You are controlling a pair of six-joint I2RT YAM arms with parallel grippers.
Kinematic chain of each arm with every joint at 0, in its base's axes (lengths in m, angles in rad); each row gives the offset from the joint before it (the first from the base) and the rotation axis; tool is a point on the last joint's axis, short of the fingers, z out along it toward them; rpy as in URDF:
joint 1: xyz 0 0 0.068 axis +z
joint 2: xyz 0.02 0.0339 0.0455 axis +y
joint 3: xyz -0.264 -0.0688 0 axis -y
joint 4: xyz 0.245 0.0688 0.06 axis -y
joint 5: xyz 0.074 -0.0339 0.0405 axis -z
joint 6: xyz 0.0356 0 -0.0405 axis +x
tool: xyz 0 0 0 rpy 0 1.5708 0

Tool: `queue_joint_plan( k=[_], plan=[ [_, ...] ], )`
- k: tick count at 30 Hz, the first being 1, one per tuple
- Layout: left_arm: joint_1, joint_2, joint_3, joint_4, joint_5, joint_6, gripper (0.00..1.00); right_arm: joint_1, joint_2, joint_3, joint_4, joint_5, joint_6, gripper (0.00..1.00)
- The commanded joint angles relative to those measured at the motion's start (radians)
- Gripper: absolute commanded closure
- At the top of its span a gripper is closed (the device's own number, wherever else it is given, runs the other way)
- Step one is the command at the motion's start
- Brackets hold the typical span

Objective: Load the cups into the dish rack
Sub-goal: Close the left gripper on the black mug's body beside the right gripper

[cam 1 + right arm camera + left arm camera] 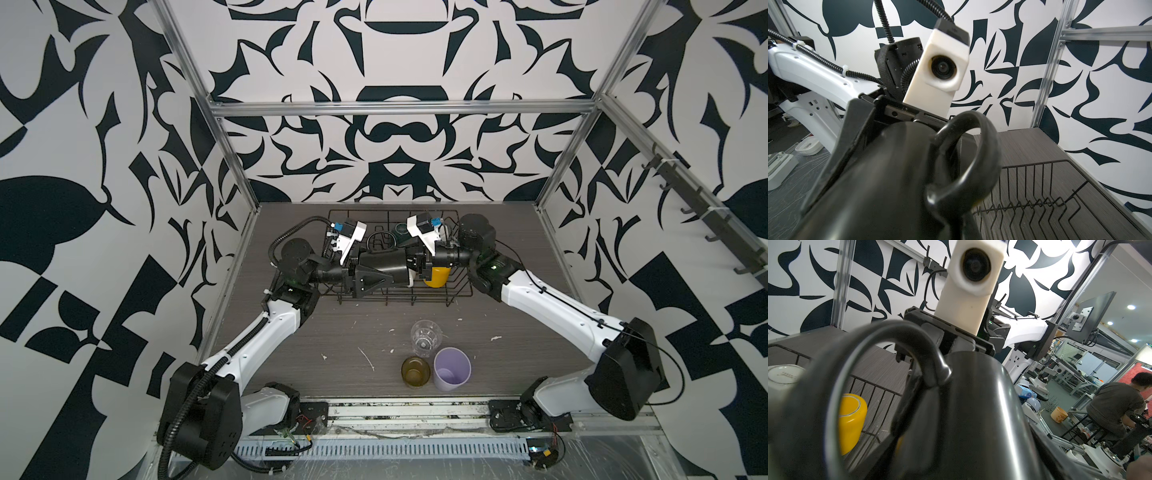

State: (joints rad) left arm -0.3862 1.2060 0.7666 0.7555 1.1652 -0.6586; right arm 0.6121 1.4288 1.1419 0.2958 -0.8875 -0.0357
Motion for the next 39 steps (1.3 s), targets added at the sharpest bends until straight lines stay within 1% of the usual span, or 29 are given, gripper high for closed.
queue_joint_plan(
  k=[1,2,6,8,9,17,21,23,24,30,34,39],
  plan=[
    [-0.017,-0.008,0.034,0.03,0.06,0.001,0.49,0.0,0.003,0.057,0.118,0.024,0.039,1.0],
    [-0.016,-0.008,0.034,0.027,0.057,0.002,0.6,-0.001,0.005,0.057,0.12,0.025,0.043,1.0],
    [-0.016,-0.01,0.035,0.022,0.047,0.004,0.82,-0.001,0.006,0.056,0.12,0.03,0.049,1.0],
    [-0.016,-0.017,0.037,0.019,0.048,0.006,0.96,-0.001,0.005,0.054,0.12,0.036,0.049,1.0],
    [-0.016,-0.018,0.039,0.014,0.047,0.009,1.0,-0.001,0.003,0.053,0.121,0.039,0.051,1.0],
    [-0.016,-0.062,0.061,-0.122,0.034,0.116,1.0,-0.002,0.002,0.045,0.147,0.059,0.076,1.0],
    [-0.016,-0.069,0.062,-0.142,0.031,0.137,0.69,0.0,0.015,0.044,0.198,0.072,0.132,1.0],
    [-0.017,-0.068,0.064,-0.141,0.037,0.14,0.48,0.0,0.027,0.043,0.237,0.07,0.173,1.0],
    [-0.016,-0.068,0.066,-0.141,0.039,0.14,0.42,0.0,0.031,0.041,0.249,0.071,0.183,1.0],
    [-0.017,-0.066,0.079,-0.145,0.071,0.14,0.26,-0.001,0.049,0.029,0.292,0.086,0.219,1.0],
    [-0.016,-0.072,0.076,-0.146,0.071,0.149,0.17,-0.001,0.063,0.028,0.323,0.078,0.254,1.0],
    [-0.016,-0.086,0.067,-0.146,0.074,0.168,0.16,0.001,0.073,0.031,0.337,0.067,0.271,1.0]
  ],
)
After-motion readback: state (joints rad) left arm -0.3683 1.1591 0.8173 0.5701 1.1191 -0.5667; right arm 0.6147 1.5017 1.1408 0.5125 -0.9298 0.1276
